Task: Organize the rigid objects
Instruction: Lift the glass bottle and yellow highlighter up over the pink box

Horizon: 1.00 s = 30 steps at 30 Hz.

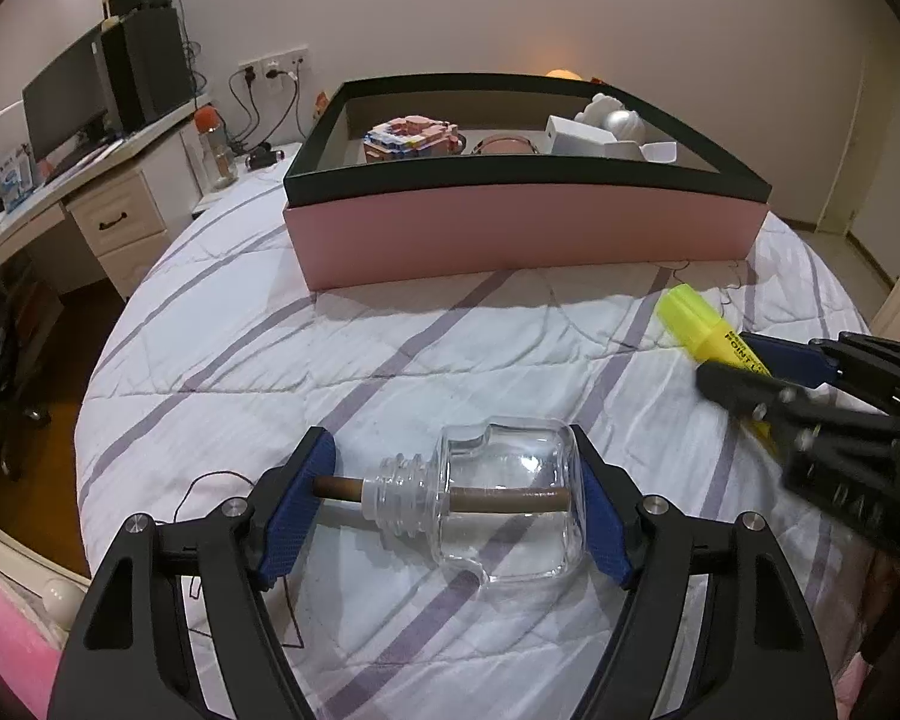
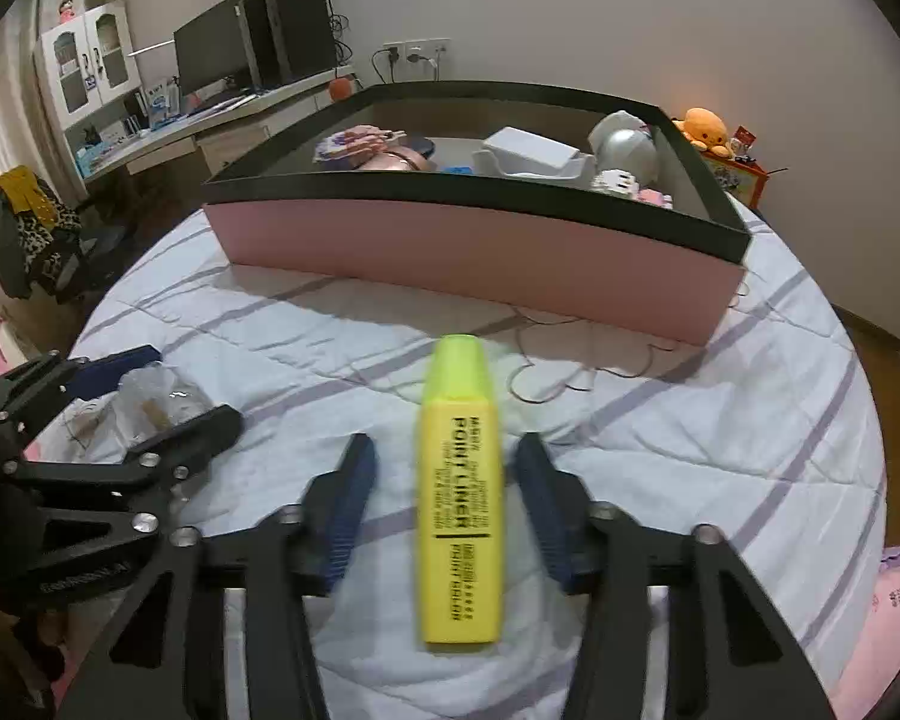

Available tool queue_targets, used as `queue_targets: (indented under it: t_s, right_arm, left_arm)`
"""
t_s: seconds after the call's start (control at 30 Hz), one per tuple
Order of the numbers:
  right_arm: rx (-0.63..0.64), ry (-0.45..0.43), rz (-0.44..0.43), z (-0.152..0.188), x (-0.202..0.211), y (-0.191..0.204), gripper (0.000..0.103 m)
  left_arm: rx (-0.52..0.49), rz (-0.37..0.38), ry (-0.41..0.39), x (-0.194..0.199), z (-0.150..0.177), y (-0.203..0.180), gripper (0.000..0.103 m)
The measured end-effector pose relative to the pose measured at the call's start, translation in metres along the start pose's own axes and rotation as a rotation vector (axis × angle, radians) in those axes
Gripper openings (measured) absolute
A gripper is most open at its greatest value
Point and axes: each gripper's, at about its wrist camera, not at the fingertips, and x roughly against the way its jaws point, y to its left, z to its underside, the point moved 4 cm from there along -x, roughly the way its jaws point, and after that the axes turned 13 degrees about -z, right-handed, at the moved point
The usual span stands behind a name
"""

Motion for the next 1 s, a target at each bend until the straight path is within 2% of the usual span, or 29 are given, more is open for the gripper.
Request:
queue_targets:
  t_s: [0.03, 0.2, 0.33, 0.53, 0.63, 0.83, 1.0]
  right_arm:
    - [-0.011, -0.011, -0.008, 0.0, 0.002, -0.003, 0.027]
    - [-0.074, -0.126, -0.102, 0.0, 0.026, -0.008, 0.027]
    - [-0.075, -0.23, -0.126, -0.01, 0.058, -0.002, 0.027]
    - [0.023, -0.396, -0.084, -0.037, 0.123, 0.026, 0.027]
    - [0.072, -0.477, -0.067, -0.047, 0.156, 0.043, 0.027]
    - [0.164, -0.605, -0.049, -0.059, 0.207, 0.075, 0.027]
    - [0.215, -0.646, -0.008, -0.06, 0.231, 0.096, 0.027]
  left_arm:
    - [0.002, 0.0, 0.001, 0.001, 0.0, 0.0, 0.077]
    - [0.074, 0.087, 0.0, 0.015, -0.007, 0.006, 0.077]
    - [0.119, 0.079, -0.098, 0.049, -0.024, 0.015, 0.077]
    - [0.196, -0.041, -0.334, 0.123, -0.052, 0.034, 0.077]
    - [0.213, -0.082, -0.417, 0.155, -0.06, 0.041, 0.077]
    - [0.224, -0.078, -0.488, 0.197, -0.073, 0.046, 0.077]
    - [0.214, -0.099, -0.572, 0.233, -0.076, 0.046, 0.076]
